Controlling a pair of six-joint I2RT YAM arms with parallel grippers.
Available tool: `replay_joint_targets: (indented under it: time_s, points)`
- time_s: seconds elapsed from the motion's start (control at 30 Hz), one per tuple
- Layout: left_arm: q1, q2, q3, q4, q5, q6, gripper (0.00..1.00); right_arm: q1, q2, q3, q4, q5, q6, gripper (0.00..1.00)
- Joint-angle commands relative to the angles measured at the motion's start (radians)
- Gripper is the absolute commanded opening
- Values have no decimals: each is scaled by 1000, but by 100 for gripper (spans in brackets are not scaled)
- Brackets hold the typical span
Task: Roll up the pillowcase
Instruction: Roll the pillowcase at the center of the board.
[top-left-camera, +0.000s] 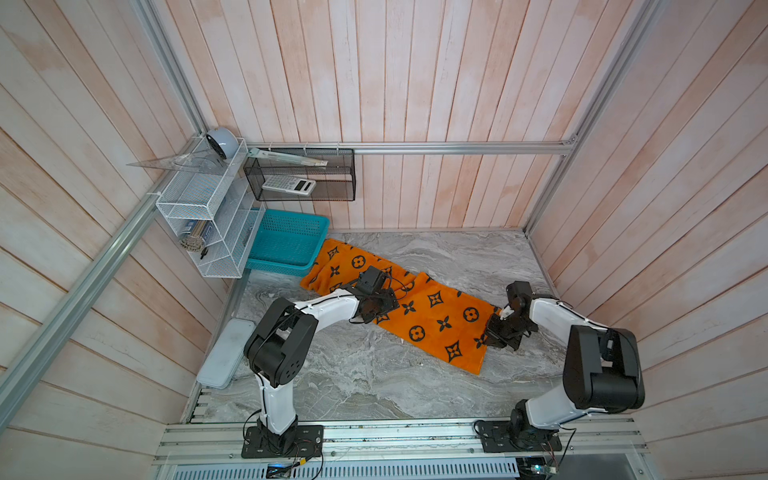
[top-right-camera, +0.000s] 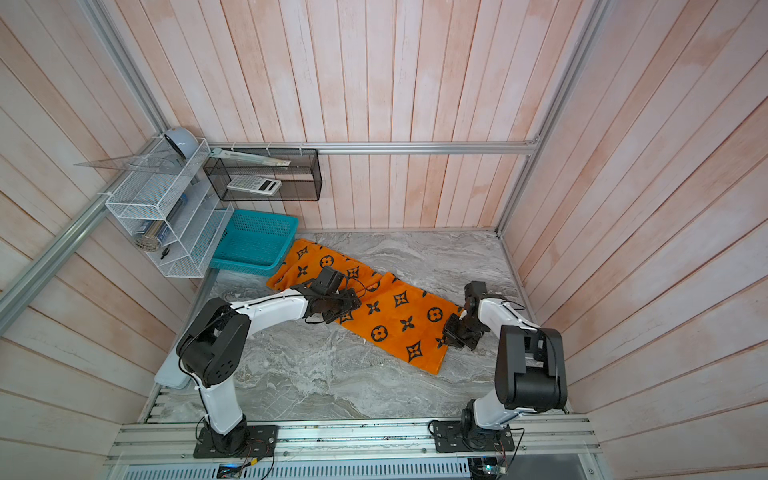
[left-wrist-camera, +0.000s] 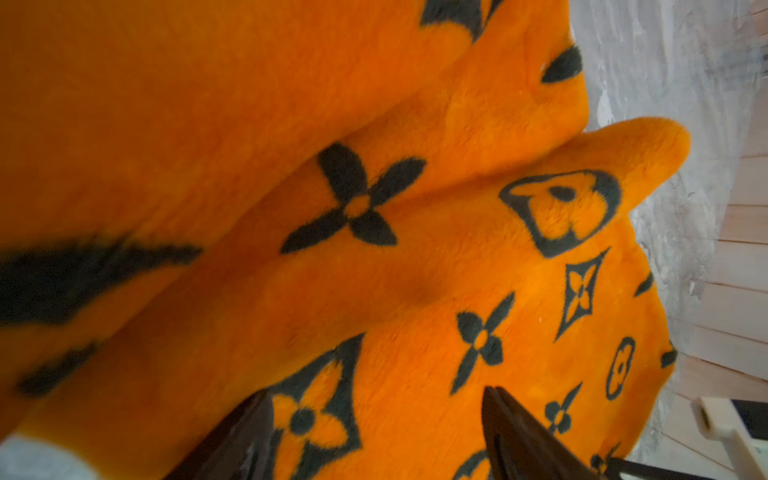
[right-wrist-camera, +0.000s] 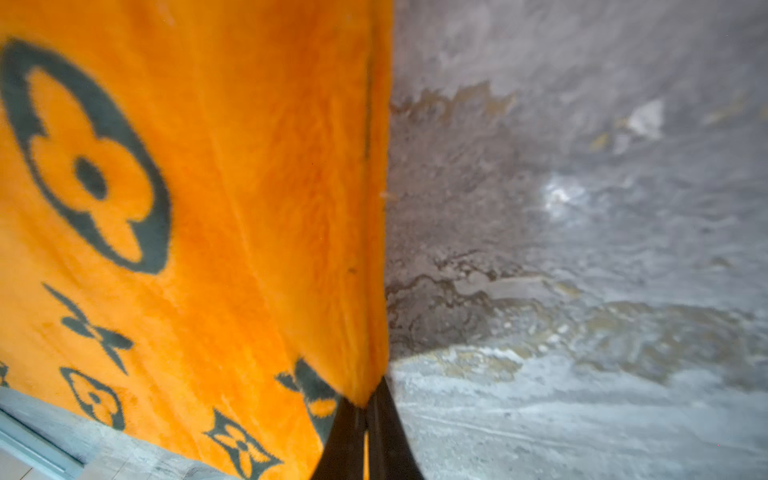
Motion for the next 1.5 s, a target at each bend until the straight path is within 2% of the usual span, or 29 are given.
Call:
replay_joint_targets:
  time_s: [0.0, 0.37, 0.8, 1.3, 1.4, 1.47]
  points:
    - [-23, -44, -3, -38, -19, 28, 100, 3, -45, 4, -47, 45, 9, 0]
    - [-35, -71, 3, -73, -20, 35, 100, 118, 15, 130, -129, 78, -9, 0]
    - [-35, -129, 16, -127, -15, 62, 100, 315, 225, 340, -196, 81, -6, 0]
    - [-35, -153, -28, -109, 1, 61, 100, 398, 346, 430, -147, 17, 63, 0]
    - [-35, -152, -37, -93, 13, 52, 100, 407, 394, 445, -154, 5, 56, 7]
    - [-39, -153, -47, -80, 27, 44, 100, 408, 413, 427, -127, -24, 66, 17]
